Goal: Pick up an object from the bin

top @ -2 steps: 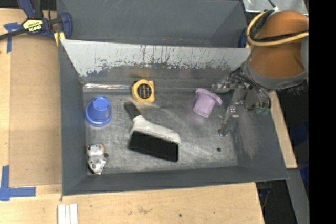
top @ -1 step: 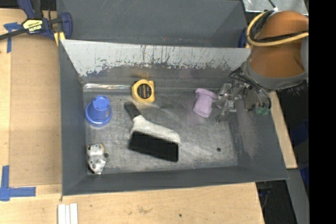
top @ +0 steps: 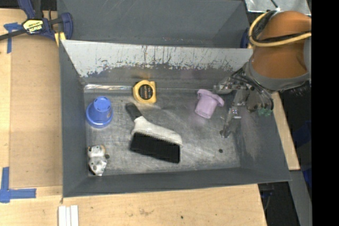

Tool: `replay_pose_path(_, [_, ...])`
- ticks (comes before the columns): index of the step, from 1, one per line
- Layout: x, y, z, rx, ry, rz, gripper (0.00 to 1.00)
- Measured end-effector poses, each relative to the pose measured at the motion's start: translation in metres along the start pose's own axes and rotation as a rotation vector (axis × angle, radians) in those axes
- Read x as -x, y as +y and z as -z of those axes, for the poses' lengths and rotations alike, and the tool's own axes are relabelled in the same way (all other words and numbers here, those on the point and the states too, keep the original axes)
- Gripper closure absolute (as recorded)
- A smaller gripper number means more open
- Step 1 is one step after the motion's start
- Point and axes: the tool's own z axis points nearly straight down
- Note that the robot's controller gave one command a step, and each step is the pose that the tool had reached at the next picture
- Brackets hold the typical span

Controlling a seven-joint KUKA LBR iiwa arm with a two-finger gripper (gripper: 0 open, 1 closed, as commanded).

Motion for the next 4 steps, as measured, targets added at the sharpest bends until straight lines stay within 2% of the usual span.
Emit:
replay_pose_path(1, [0.000, 0.000, 0.000, 0.000, 0.000, 0.000, 0.00])
replay_pose_path(2, [0.042, -0.036, -0.092, -0.002, -0.012, -0.020, 1.00])
replay_pose_path(3, [0.042, -0.036, -0.092, -0.002, -0.012, -0.019, 1.00])
replay_pose_path(4, [0.042, -0.033, -0.055, 0.001, 0.005, 0.048, 1.00])
